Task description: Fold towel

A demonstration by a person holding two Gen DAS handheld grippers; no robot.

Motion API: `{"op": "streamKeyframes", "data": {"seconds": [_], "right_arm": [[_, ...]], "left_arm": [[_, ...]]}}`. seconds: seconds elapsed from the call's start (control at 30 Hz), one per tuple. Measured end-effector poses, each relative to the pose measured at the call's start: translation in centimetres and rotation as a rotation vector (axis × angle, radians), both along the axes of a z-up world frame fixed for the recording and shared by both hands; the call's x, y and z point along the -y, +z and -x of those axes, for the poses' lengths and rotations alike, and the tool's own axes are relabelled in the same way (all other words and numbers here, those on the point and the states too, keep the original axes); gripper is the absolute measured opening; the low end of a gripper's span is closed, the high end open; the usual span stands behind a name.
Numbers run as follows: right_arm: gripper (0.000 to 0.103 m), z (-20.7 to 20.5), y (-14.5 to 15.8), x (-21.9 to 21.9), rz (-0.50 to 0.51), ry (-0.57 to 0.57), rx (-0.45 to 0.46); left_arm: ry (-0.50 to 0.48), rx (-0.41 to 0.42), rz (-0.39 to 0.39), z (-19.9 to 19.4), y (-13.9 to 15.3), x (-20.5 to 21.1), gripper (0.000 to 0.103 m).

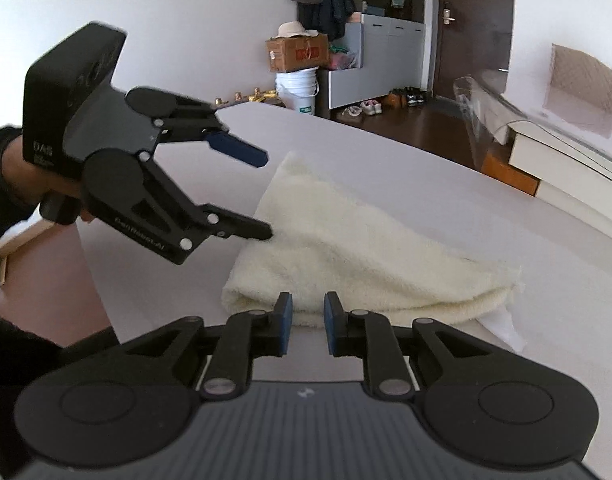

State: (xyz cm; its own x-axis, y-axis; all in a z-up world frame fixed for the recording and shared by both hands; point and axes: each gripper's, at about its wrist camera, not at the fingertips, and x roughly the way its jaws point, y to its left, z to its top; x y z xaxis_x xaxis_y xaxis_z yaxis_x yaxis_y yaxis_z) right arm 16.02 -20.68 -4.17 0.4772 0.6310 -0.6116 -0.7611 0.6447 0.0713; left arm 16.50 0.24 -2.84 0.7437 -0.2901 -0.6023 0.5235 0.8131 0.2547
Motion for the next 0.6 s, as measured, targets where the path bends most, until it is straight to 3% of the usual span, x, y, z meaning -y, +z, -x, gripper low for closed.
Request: {"op": "streamKeyframes", "data": {"seconds": [0.13,0.27,0.43,0.6], "right_arm": [[0.019,-1.6,0.6,1.3,-0.045,-0.094,0.024],[0.019,-3.9,-0.3,1.3,-0.01,-0.142,0.001],[0.019,-5.2,-1.0,1.3,-0.01,-0.172,-0.016],[0.022,-3.8,-0.4,1.4,-0.026,-0.204,0.018]], "left_arm": [[-0.004,-0.005,0.073,0.6,0.6,0.3,0.08],[-0.033,-0.017,0.029,1.2,-0.2,1.7,0.08],[0.019,-0.044,0.077,1.0,-0.8,1.4,0.08],[0.066,-0.064,0.134,1.1,-0.5,0.9,0.081]]}}
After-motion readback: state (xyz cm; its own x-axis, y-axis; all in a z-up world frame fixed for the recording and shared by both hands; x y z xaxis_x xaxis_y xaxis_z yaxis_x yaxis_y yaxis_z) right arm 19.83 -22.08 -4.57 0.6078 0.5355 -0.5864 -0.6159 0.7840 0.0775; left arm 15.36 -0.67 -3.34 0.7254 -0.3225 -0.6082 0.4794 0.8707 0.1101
